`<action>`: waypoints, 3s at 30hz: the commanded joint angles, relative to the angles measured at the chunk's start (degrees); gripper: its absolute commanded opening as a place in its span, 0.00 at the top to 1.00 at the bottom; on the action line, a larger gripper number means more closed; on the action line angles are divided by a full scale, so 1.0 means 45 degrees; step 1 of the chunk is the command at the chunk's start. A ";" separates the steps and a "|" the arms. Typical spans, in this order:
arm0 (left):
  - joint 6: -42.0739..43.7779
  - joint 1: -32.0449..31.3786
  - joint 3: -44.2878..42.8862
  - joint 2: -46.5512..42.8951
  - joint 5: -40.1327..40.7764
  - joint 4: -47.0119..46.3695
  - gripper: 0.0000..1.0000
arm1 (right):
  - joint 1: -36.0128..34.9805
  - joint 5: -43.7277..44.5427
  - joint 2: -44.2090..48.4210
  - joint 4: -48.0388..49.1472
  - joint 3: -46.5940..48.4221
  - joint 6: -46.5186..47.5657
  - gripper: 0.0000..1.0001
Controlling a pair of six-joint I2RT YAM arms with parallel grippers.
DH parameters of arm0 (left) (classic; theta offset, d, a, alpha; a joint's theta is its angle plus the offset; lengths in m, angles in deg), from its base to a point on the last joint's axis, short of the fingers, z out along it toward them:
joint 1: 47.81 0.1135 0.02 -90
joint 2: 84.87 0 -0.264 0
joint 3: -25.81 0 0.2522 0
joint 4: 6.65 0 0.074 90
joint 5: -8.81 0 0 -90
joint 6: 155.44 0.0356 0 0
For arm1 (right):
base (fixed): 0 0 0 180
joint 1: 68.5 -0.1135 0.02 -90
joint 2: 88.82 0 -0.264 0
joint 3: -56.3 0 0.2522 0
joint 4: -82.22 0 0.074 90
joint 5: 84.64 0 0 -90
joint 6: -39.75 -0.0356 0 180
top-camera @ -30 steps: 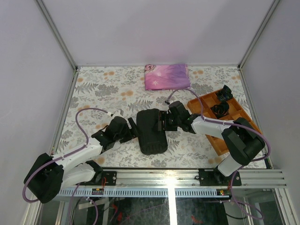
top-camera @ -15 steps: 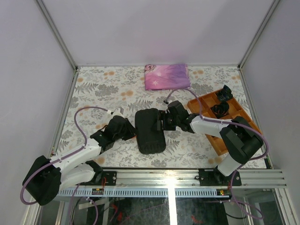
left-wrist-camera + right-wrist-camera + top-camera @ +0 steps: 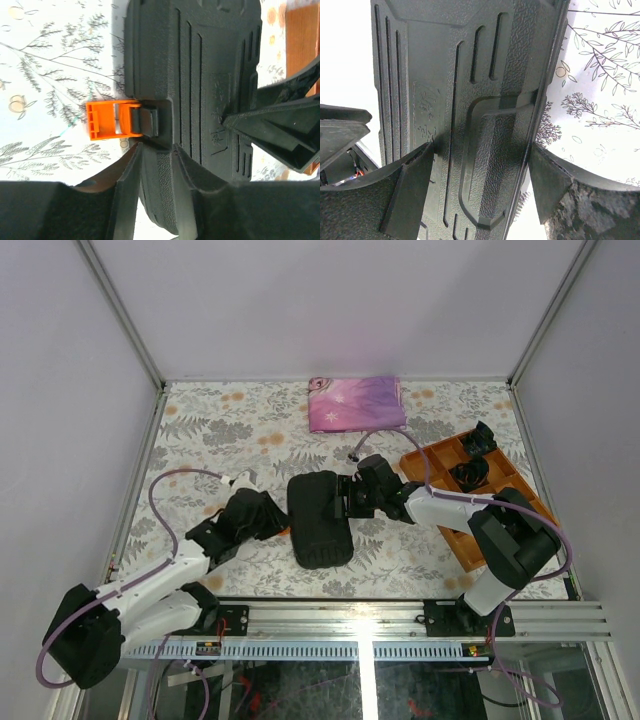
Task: Sort the tools into containers
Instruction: Close the storage box at the center of the board.
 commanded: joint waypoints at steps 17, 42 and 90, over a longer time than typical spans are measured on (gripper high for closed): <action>0.0536 0.3183 0.1631 0.0966 -0.2076 -0.1701 0.63 | -0.0230 0.1582 -0.0640 -0.2333 -0.0104 0.1133 0.29; 0.0432 0.3240 0.2456 0.2272 -0.4571 -0.4642 0.71 | -0.0229 0.1345 -0.0891 -0.2193 -0.0003 0.1135 0.29; -0.0858 0.3321 0.3318 -0.0449 -0.6264 -0.7728 0.71 | -0.0230 0.1231 -0.1414 -0.2152 0.0145 0.1220 0.30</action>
